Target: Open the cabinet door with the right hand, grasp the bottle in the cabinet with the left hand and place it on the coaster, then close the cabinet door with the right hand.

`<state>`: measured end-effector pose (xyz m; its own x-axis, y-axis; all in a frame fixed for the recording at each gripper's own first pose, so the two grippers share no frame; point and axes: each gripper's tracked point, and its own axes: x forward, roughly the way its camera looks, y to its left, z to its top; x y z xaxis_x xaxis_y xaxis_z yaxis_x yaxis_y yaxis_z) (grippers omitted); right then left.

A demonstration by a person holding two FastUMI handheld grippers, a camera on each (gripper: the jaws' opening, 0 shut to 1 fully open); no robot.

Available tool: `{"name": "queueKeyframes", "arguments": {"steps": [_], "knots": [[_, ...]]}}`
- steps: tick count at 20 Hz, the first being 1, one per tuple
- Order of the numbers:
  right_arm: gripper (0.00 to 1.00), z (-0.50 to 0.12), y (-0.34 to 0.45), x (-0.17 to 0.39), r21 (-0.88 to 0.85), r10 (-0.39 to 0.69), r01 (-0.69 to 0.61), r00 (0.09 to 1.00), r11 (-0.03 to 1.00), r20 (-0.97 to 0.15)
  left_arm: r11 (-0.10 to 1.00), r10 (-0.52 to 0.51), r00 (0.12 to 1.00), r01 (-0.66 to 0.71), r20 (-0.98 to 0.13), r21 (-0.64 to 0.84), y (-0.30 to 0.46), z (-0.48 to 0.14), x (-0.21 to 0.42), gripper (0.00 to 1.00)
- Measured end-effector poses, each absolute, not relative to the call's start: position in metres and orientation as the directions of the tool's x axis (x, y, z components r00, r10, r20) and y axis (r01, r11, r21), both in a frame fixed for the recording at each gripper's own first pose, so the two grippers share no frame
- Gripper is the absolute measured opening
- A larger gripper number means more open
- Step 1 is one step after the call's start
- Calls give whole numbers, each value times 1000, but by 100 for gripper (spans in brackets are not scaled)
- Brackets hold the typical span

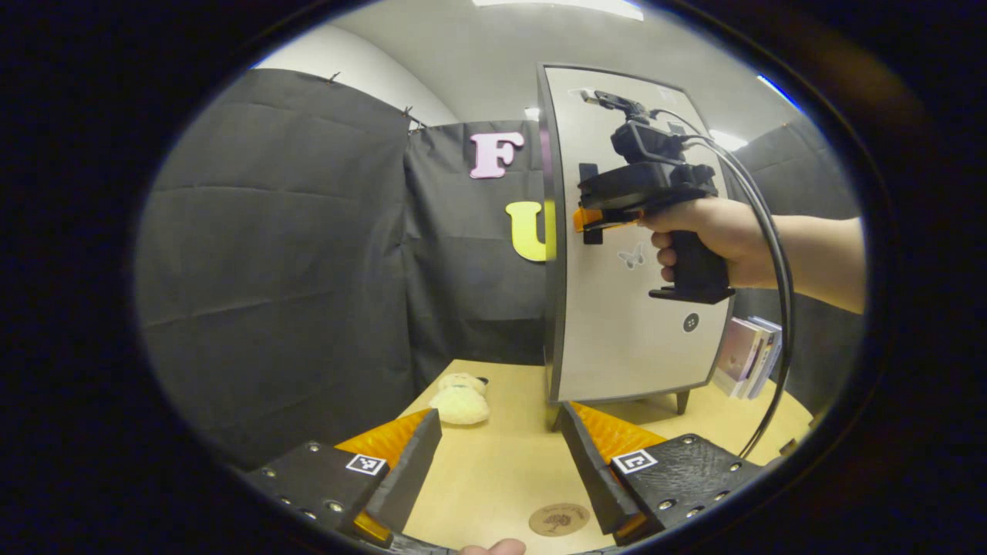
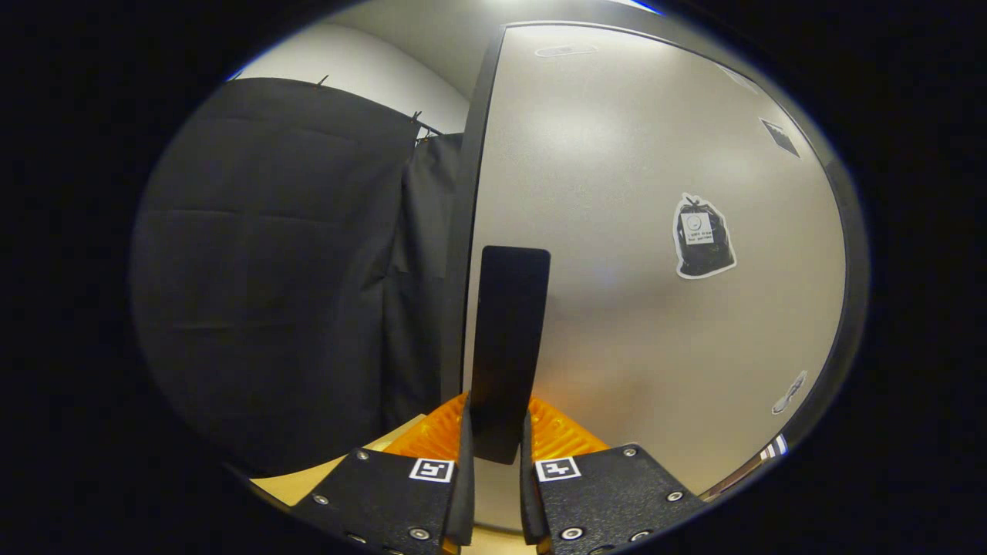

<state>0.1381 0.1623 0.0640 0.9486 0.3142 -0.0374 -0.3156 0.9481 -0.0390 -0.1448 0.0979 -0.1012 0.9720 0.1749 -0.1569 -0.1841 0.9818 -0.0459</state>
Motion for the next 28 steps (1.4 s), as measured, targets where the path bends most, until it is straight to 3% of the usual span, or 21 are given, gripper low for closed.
{"name": "queueKeyframes", "arguments": {"steps": [5,6,8,9,10,12,17,19,24,25,27,28], "knots": [[22,63,161,135,-33,359,-360,933,932,-39,989,143,977,-148,-155,-16,90,-97,-146,90],[22,63,160,133,-28,374,-375,927,926,-36,990,136,978,-139,-156,-9,87,-99,-145,96],[19,62,159,131,-27,406,-407,913,913,-28,992,125,979,-127,-163,-4,83,-100,-139,96],[18,62,158,129,-25,419,-419,908,908,-29,993,117,981,-120,-158,-10,80,-97,-135,84],[18,61,157,127,-22,432,-433,901,901,-34,994,103,983,-107,-150,-19,76,-94,-129,96],[18,60,155,124,-13,454,-454,890,891,-43,997,76,987,-79,-139,-21,66,-88,-117,96],[18,57,147,116,10,475,-476,878,880,-60,1000,27,990,-29,-138,-11,52,-91,-101,84],[18,56,145,112,17,490,-490,869,871,-63,1000,15,990,-18,-143,-20,47,-93,-99,90],[17,55,139,106,24,537,-537,841,843,-63,997,76,988,-78,-138,-9,54,-86,-107,95],[17,55,139,107,24,547,-547,835,837,-64,996,89,987,-91,-131,-11,54,-80,-112,90],[18,57,137,109,24,571,-571,818,821,-70,993,115,988,-116,-107,-7,50,-65,-122,90],[18,57,135,109,26,583,-583,809,812,-73,992,126,987,-126,-100,3,48,-60,-127,95]]}}
